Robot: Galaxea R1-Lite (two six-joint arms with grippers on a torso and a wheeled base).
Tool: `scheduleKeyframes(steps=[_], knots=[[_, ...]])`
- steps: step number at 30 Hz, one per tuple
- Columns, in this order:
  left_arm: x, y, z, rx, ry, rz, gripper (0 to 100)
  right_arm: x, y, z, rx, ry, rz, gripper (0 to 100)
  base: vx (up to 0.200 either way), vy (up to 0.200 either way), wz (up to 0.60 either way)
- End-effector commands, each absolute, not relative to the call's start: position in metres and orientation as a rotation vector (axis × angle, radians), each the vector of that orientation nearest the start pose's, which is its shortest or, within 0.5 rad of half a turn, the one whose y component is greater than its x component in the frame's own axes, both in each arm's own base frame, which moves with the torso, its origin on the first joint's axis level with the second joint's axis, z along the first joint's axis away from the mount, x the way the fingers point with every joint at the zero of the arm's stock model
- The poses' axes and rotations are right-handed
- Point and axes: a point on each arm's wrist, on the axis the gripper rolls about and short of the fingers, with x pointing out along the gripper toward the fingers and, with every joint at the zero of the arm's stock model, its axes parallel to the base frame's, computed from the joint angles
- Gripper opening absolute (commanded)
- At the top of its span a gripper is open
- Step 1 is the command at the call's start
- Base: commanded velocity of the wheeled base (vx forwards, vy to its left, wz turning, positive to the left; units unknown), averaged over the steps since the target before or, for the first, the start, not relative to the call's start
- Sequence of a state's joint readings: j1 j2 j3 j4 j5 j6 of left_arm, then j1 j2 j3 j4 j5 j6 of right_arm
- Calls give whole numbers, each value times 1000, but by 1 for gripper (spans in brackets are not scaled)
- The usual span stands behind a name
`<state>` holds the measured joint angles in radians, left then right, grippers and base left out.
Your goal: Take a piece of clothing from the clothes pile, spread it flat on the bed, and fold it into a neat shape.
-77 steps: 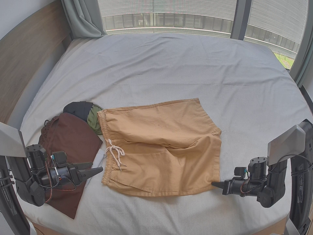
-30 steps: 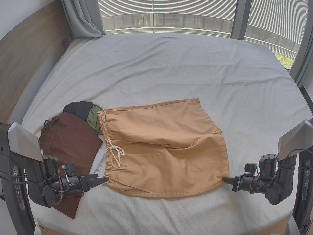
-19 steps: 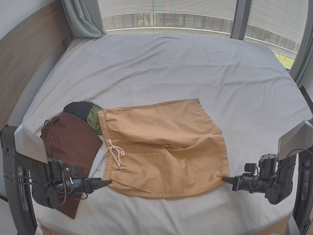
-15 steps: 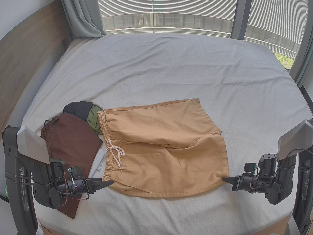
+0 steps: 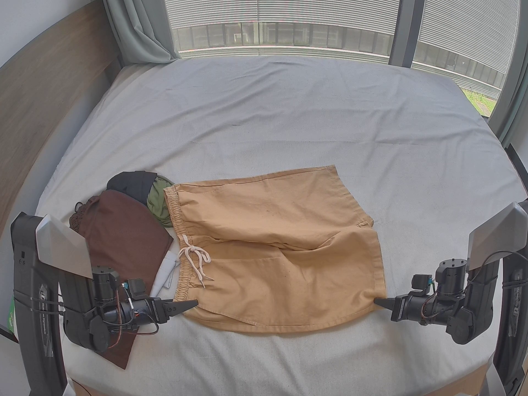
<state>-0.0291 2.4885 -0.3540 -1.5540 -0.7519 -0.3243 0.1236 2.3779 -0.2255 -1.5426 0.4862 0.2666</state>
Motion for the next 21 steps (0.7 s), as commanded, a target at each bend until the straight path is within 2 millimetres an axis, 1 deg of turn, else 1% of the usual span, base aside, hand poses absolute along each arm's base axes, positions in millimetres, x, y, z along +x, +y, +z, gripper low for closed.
scheduleKeyframes(steps=[1,2,3,8,15,21], knots=[[288,-26,-62,-512,691,-670,100,262,43,-38,362,688,507,0,0,0,0],[288,-26,-63,-511,694,-671,100,262,43,-38,362,688,507,0,0,0,0],[288,-27,-63,-512,697,-672,0,262,43,-38,362,688,507,0,0,0,0],[290,-27,-63,-507,686,-675,0,262,44,-38,362,690,508,0,0,0,0],[288,-25,-61,-507,686,-668,0,259,44,-38,363,701,508,0,0,0,0],[273,-21,-43,-516,685,-664,0,255,43,-37,361,709,509,0,0,0,0]])
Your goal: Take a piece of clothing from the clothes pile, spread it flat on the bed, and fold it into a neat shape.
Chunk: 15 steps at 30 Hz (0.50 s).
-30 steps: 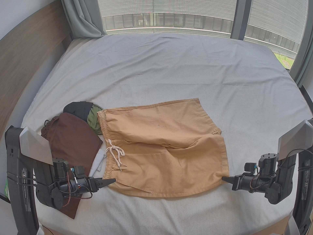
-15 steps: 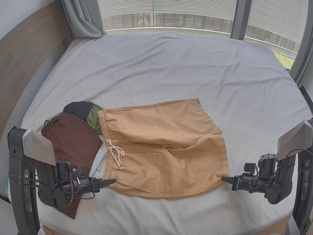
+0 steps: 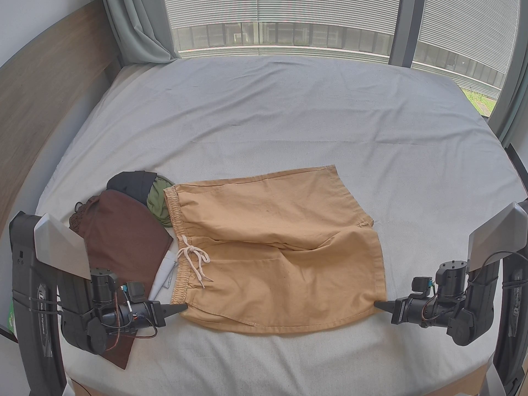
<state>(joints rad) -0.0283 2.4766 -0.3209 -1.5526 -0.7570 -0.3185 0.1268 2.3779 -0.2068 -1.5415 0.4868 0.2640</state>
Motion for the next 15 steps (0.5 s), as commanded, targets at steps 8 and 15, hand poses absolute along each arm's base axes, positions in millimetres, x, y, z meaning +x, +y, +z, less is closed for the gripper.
scheduleKeyframes(steps=[8,15], knots=[[261,-17,-37,-525,701,-657,0,247,42,-36,338,727,516,0,0,0,0],[250,-17,-39,-501,730,-691,0,236,40,-38,319,765,518,0,0,0,0]])
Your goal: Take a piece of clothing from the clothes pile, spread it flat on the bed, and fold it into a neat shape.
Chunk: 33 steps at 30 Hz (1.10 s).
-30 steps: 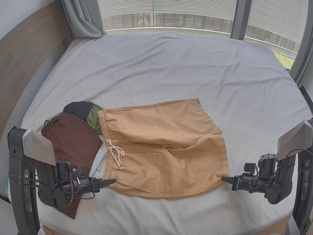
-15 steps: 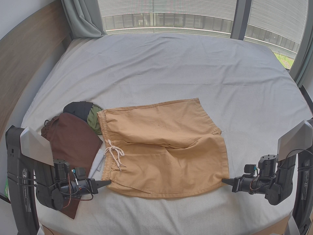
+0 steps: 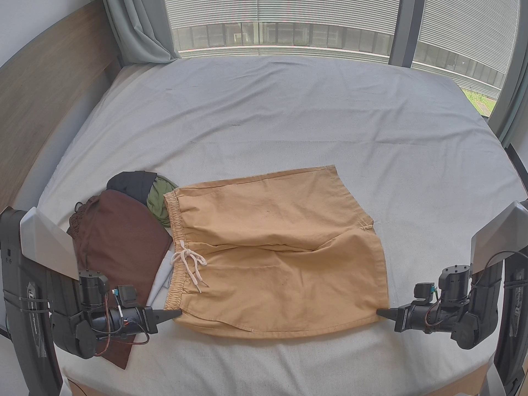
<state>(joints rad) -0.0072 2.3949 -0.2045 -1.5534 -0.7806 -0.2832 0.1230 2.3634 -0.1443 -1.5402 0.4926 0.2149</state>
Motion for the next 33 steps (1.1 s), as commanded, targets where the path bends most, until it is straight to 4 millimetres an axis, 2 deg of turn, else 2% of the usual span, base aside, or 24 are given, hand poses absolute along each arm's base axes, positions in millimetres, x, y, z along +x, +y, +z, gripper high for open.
scheduleKeyframes(steps=[1,22,33], knots=[[248,-17,-40,-499,734,-697,0,234,40,-38,313,769,520,0,0,0,0],[235,-8,-43,-483,750,-727,0,212,35,-39,246,830,534,0,0,0,0],[223,0,-48,-432,744,-772,0,207,34,-39,212,838,550,0,0,0,0]])
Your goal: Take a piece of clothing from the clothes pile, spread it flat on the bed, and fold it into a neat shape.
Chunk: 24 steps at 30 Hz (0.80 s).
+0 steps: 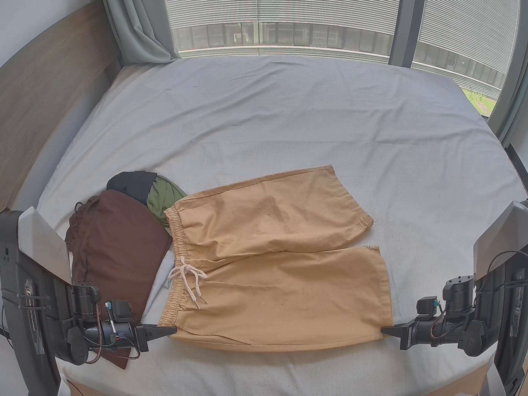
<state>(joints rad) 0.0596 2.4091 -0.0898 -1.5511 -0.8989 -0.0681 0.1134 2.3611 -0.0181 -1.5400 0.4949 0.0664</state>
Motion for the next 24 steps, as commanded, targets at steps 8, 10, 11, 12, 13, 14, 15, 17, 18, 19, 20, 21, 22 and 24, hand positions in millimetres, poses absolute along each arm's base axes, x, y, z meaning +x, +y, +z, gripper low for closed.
scheduleKeyframes(steps=[8,10,11,12,13,14,15,17,18,19,20,21,22,24], knots=[[219,7,-61,-360,738,-784,0,207,31,-40,184,830,575,0,0,0,0],[215,6,-61,-359,745,-792,0,206,28,-42,165,837,580,0,0,0,0],[214,6,-60,-361,745,-799,0,205,27,-42,159,846,580,0,0,0,0],[212,6,-59,-365,746,-805,0,205,26,-43,156,852,582,0,0,0,0],[212,6,-59,-368,746,-808,0,204,26,-43,155,854,587,0,0,0,0],[210,5,-58,-373,751,-813,0,203,25,-43,149,859,603,0,0,0,0],[208,5,-58,-374,753,-817,0,203,24,-43,145,860,612,0,0,0,0],[207,5,-58,-369,752,-826,0,202,23,-44,139,860,620,0,0,0,0],[206,5,-58,-367,753,-833,0,202,22,-44,135,857,623,0,0,0,0],[206,5,-58,-366,752,-833,0,202,22,-44,135,857,623,0,0,0,0],[205,4,-58,-361,747,-844,0,202,22,-44,130,856,626,0,0,0,0],[204,4,-58,-359,747,-848,0,202,22,-44,127,855,631,0,0,0,0],[203,4,-57,-361,749,-853,0,202,22,-44,126,854,632,0,0,0,0],[202,4,-57,-360,749,-860,0,202,21,-44,123,850,641,0,0,0,0]])
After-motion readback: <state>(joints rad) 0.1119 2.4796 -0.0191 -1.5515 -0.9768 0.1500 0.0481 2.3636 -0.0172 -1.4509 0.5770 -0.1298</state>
